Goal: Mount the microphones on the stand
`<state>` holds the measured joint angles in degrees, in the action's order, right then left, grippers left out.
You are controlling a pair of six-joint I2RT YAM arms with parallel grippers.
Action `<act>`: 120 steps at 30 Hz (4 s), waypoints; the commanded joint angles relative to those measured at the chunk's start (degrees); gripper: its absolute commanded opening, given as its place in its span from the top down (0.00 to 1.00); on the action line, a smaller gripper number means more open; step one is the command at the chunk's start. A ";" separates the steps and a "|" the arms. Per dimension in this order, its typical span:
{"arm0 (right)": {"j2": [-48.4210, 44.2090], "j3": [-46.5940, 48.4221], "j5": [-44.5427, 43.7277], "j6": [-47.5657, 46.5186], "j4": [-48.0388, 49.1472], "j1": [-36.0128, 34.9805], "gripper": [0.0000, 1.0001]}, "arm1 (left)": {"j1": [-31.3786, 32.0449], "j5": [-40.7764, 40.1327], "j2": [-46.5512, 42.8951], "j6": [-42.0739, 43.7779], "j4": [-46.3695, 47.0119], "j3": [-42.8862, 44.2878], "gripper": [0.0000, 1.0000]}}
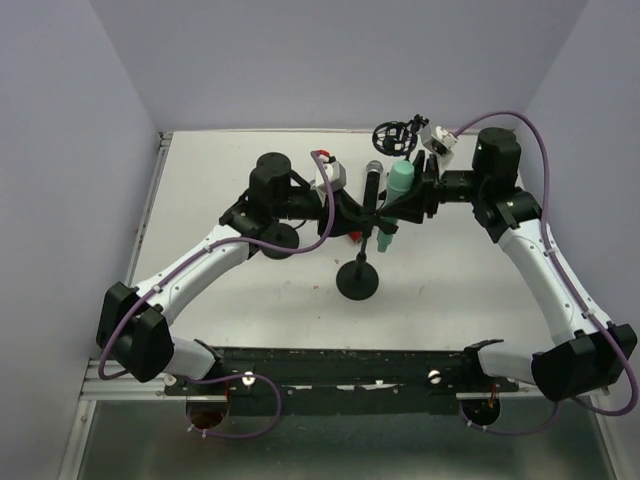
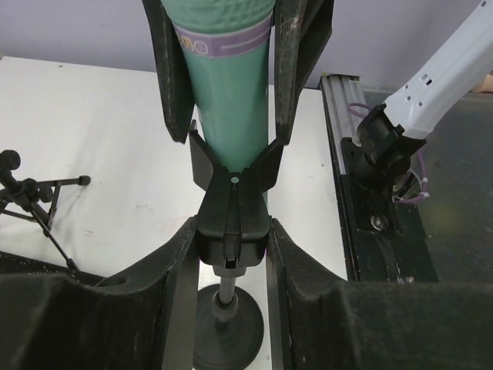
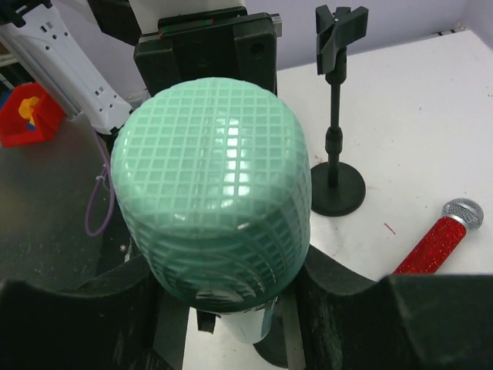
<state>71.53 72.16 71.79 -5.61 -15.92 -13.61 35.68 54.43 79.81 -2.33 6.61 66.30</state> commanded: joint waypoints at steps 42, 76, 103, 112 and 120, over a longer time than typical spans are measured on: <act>-3.94 -17.23 -6.14 20.72 29.55 -2.39 0.95 | 1.67 -7.24 -2.82 -17.18 20.46 -11.46 0.90; -7.19 -15.03 -5.44 -0.54 7.31 3.41 0.06 | 0.62 -16.11 -25.31 -5.15 -1.15 -18.04 0.02; -6.22 -12.58 1.69 -7.04 3.89 6.92 0.64 | 0.62 -23.14 -40.08 -2.77 -10.13 -24.90 0.01; -3.94 -5.72 -4.29 -13.55 -3.58 15.71 0.65 | 0.62 -24.29 -41.75 -1.89 -11.18 -25.61 0.02; 2.73 0.87 -9.82 -16.89 -4.30 23.08 0.65 | 0.70 -26.39 -42.98 -1.45 -11.97 -26.05 0.01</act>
<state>71.11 68.77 65.08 -20.05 -20.82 6.26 36.49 30.57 38.02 -4.86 -3.97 41.32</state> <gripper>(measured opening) 0.524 0.985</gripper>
